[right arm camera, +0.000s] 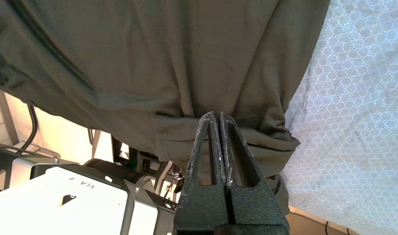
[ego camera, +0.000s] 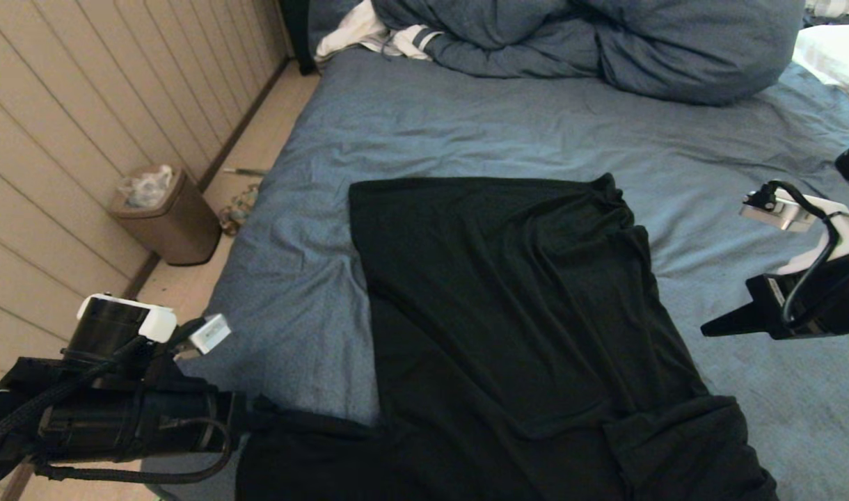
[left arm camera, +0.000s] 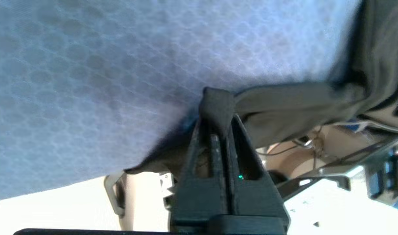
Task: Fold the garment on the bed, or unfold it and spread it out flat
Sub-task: Fold the black T-shirt
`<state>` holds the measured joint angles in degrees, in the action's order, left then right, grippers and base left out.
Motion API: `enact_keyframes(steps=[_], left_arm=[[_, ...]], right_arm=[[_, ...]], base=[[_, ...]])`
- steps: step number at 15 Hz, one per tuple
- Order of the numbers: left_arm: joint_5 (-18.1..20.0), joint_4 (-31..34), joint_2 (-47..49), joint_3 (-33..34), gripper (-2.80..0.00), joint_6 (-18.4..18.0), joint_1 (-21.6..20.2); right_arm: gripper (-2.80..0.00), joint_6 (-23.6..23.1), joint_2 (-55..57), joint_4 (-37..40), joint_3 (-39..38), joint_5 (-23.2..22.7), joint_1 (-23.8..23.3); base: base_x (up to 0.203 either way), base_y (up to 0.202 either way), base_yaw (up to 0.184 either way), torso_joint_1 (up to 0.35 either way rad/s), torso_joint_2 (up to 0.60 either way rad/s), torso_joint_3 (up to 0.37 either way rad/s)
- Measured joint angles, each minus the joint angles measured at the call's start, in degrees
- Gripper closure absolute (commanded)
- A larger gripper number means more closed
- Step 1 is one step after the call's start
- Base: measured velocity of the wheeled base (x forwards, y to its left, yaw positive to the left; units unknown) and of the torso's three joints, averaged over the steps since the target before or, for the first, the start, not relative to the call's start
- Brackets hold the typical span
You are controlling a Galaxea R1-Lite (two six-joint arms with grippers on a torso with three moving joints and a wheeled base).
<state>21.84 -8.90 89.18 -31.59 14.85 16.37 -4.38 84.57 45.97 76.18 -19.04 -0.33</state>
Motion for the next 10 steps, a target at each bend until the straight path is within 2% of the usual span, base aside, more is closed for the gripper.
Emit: enact_keyframes(steps=[3,5,7,10], left_arm=[[-0.10,1.45,-2.86,0.61,0.00,0.81,0.79],[-0.11,4.62,-6.26,0.72,0.00,1.52,1.98],[-0.10,10.34,-10.50,-1.01,0.00,2.72,4.12],[-0.73,19.68,-14.29,-6.94,0.00,6.99,10.28]], right_arm=[[0.00,-0.05,-0.20,-0.06,-0.66,-0.13,-0.61],[0.00,-0.17,-0.34,-0.06,-1.22,-1.19,-1.26],[0.00,-0.25,-0.56,-0.09,-1.38,-2.51,-1.99],[0.00,-0.30,-0.74,-0.16,-1.43,-3.15,-2.73]], base=[[0.000,0.000,0.000,0.000,0.00,0.000],[0.000,0.000,0.000,0.000,0.00,0.000],[0.000,0.000,0.000,0.000,0.00,0.000],[0.000,0.000,0.000,0.000,0.00,0.000]])
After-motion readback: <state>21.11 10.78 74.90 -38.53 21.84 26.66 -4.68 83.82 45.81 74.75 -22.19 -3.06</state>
